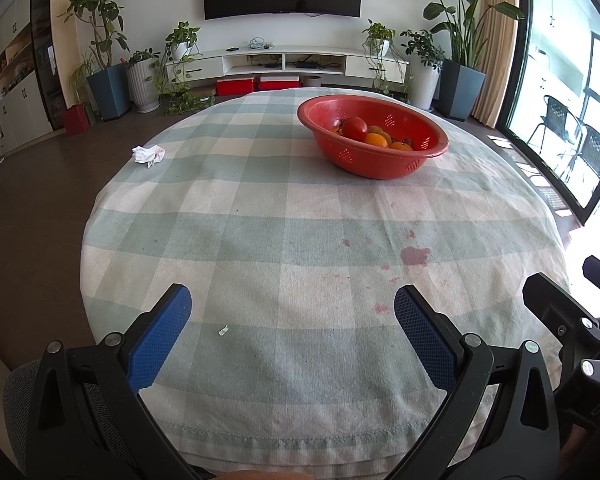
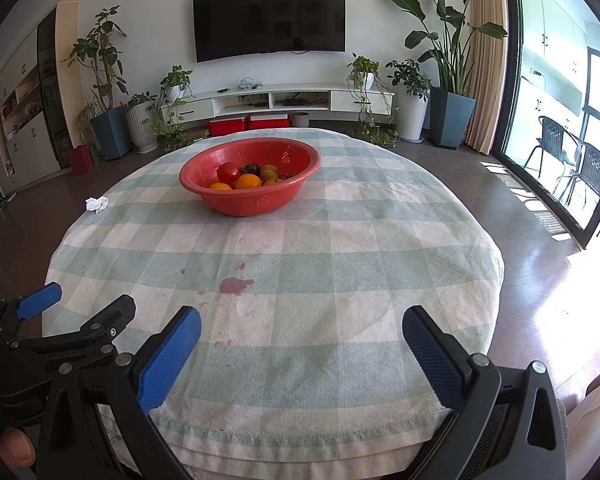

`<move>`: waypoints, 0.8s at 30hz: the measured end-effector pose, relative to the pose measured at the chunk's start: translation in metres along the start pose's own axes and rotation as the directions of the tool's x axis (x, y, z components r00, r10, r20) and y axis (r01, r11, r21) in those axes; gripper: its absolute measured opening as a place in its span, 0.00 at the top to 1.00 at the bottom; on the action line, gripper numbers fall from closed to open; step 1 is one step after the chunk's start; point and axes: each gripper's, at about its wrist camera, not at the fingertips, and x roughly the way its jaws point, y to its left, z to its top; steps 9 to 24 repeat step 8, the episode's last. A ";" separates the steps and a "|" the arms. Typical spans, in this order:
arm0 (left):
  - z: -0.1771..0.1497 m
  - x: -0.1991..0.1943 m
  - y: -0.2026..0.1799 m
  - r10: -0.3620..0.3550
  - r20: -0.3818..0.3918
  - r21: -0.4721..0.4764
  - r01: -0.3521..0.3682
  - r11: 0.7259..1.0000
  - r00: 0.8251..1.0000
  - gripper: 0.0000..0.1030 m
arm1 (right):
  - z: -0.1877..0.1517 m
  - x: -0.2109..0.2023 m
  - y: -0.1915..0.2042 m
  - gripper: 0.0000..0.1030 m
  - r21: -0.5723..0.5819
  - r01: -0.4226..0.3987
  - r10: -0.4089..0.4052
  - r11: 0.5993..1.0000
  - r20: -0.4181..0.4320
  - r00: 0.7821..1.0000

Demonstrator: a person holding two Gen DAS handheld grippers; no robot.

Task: Organize fruits

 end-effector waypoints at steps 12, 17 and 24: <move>-0.002 0.000 0.000 -0.003 0.020 0.003 0.003 1.000 1.000 0.00 | 0.001 0.000 0.000 0.00 0.000 0.000 0.000 1.000 -0.001 1.000; -0.002 0.000 0.000 -0.003 0.020 0.003 0.003 1.000 1.000 0.00 | 0.001 0.000 0.000 0.00 0.000 0.000 0.000 1.000 -0.001 1.000; -0.002 0.000 0.000 -0.003 0.020 0.003 0.003 1.000 1.000 0.00 | 0.001 0.000 0.000 0.00 0.000 0.000 0.000 1.000 -0.001 1.000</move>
